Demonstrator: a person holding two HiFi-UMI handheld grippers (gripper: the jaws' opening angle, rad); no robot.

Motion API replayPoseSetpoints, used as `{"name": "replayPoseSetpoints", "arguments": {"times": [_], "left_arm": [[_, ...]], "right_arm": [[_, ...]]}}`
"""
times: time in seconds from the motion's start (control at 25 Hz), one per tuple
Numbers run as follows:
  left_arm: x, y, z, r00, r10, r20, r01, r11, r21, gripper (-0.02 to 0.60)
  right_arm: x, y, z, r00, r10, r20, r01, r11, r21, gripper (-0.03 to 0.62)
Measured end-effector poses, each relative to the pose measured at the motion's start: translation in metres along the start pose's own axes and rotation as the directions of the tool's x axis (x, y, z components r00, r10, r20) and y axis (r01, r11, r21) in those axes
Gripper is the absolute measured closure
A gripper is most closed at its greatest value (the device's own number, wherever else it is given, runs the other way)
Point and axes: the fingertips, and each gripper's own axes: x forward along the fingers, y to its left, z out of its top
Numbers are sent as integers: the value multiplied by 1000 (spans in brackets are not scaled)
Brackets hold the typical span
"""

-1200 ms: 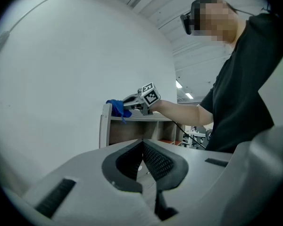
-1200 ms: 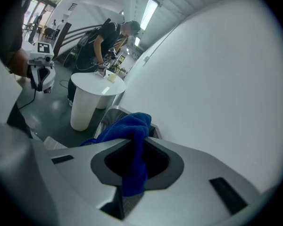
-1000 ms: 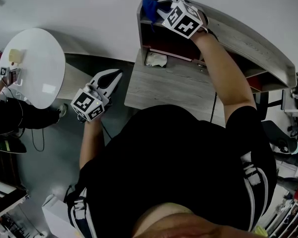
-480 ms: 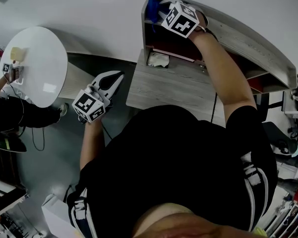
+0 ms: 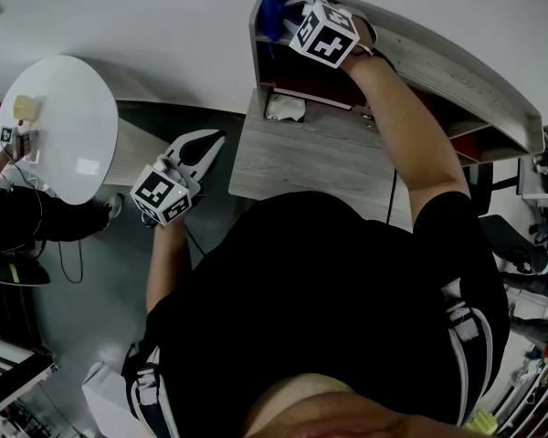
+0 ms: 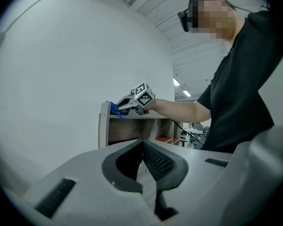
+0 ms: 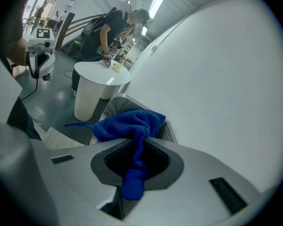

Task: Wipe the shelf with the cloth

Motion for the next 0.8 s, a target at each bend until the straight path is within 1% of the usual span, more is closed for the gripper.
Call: {"name": "replayPoseSetpoints", "arguments": {"times": [0.32,0.8], "left_arm": [[19,-8,-1,999,-42,-5,42,999,-5,565],[61,-32,6,991,-135,-13,135,991,10,565]], "right_arm": [[-14,-2,-20,999,-9,-31,10,1000,5,540],[-59,-9,-83,994,-46,-99,52,997,59,540]]}}
